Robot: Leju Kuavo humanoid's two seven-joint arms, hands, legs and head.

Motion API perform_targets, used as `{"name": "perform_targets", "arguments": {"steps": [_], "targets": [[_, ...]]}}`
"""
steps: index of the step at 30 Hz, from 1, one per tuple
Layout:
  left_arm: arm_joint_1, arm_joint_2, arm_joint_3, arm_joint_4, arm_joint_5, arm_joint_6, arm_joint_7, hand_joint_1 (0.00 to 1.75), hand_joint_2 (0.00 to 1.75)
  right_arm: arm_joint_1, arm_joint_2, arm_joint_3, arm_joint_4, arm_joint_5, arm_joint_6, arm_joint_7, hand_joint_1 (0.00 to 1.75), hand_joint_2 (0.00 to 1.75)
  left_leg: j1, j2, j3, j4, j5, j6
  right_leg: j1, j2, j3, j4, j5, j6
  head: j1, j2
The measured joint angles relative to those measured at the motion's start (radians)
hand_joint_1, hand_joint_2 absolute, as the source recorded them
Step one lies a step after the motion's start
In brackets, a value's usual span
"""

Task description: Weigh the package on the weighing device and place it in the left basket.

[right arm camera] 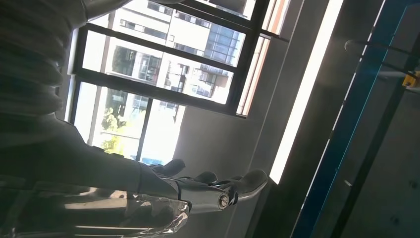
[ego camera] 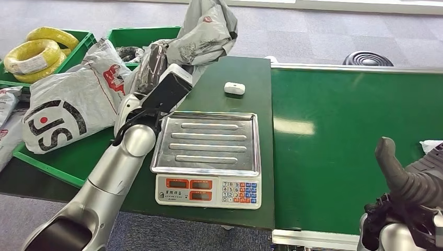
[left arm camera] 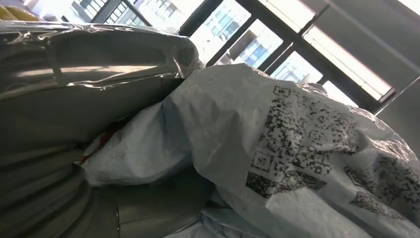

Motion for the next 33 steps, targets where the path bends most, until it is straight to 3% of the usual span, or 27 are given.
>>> {"name": "perform_targets", "arguments": {"steps": [3,8,13,19,20,21,23,24,25,28,33], "targets": [[-0.007,0.024,0.031,-0.075,-0.064,0.068,0.046,1.73,1.75,0.007,0.018,-0.015,-0.008,0.010,0.000,0.000,0.00,1.75,0.000,0.001,0.000,0.000,0.000,0.000,0.000,0.000,0.000,0.000,0.000,0.000,0.000,0.000],[-0.043,0.106,0.176,-0.121,-0.361,0.127,0.238,1.55,1.75,0.017,0.045,-0.035,-0.015,0.025,0.006,0.004,0.00,1.75,0.001,0.003,0.001,-0.001,0.000,0.000,0.002,0.003,-0.001,0.001,0.000,0.000,0.000,0.000],[-0.057,0.164,0.349,-0.051,-0.389,0.118,0.237,1.55,1.75,0.032,0.048,-0.043,-0.015,0.020,-0.012,0.008,0.00,1.75,0.002,0.004,0.001,-0.001,0.000,-0.001,0.002,0.004,-0.001,0.001,0.000,-0.001,0.000,0.000],[-0.057,0.179,0.416,-0.015,-0.399,0.119,0.233,1.50,1.75,0.035,0.048,-0.044,-0.015,0.018,-0.015,0.008,0.00,1.75,0.001,0.004,0.001,0.000,0.000,-0.001,0.001,0.004,0.000,0.000,0.000,0.000,0.000,0.000],[-0.057,0.180,0.419,-0.013,-0.401,0.119,0.234,1.38,1.75,0.035,0.048,-0.044,-0.015,0.018,-0.015,0.008,0.00,1.75,0.001,0.004,0.001,0.000,0.000,-0.001,0.001,0.004,0.000,0.000,0.000,0.000,0.000,0.000],[-0.057,0.180,0.422,-0.010,-0.403,0.118,0.238,1.13,1.75,0.035,0.048,-0.044,-0.015,0.017,-0.016,0.008,0.00,1.75,0.001,0.004,0.001,0.000,0.000,-0.001,0.001,0.004,0.000,0.000,0.000,0.000,0.000,0.000],[-0.057,0.184,0.428,-0.004,-0.412,0.092,0.262,0.47,1.75,0.041,0.045,-0.044,-0.015,0.011,-0.022,0.008,0.00,1.75,0.001,0.004,0.001,0.000,0.000,-0.001,0.001,0.004,0.000,0.000,0.000,0.000,0.000,0.000],[-0.056,0.190,0.432,0.003,-0.418,0.064,0.283,0.22,1.75,0.050,0.041,-0.044,-0.015,0.004,-0.028,0.008,0.00,1.75,0.001,0.004,0.001,0.000,0.000,-0.001,0.001,0.004,0.000,0.000,0.000,0.000,0.000,0.000],[-0.054,0.198,0.437,0.014,-0.424,0.027,0.309,0.08,1.75,0.062,0.034,-0.043,-0.015,-0.007,-0.036,0.007,0.00,1.75,0.001,0.004,0.001,-0.001,0.000,-0.001,0.001,0.004,0.000,0.000,0.000,0.000,0.000,0.000],[-0.021,0.233,0.464,0.058,-0.448,-0.050,0.364,0.00,1.75,0.105,0.001,-0.040,-0.014,-0.046,-0.050,0.006,0.00,1.75,0.002,0.005,0.001,-0.001,0.000,-0.001,0.002,0.005,-0.001,0.000,0.000,-0.001,0.000,0.000],[0.090,0.300,0.553,0.102,-0.501,-0.043,0.407,0.00,1.75,0.142,-0.061,-0.010,0.007,-0.080,-0.059,0.006,0.00,1.75,0.002,0.007,0.001,-0.002,0.000,-0.001,0.002,0.007,-0.002,0.001,-0.001,-0.001,0.000,0.000]]}}
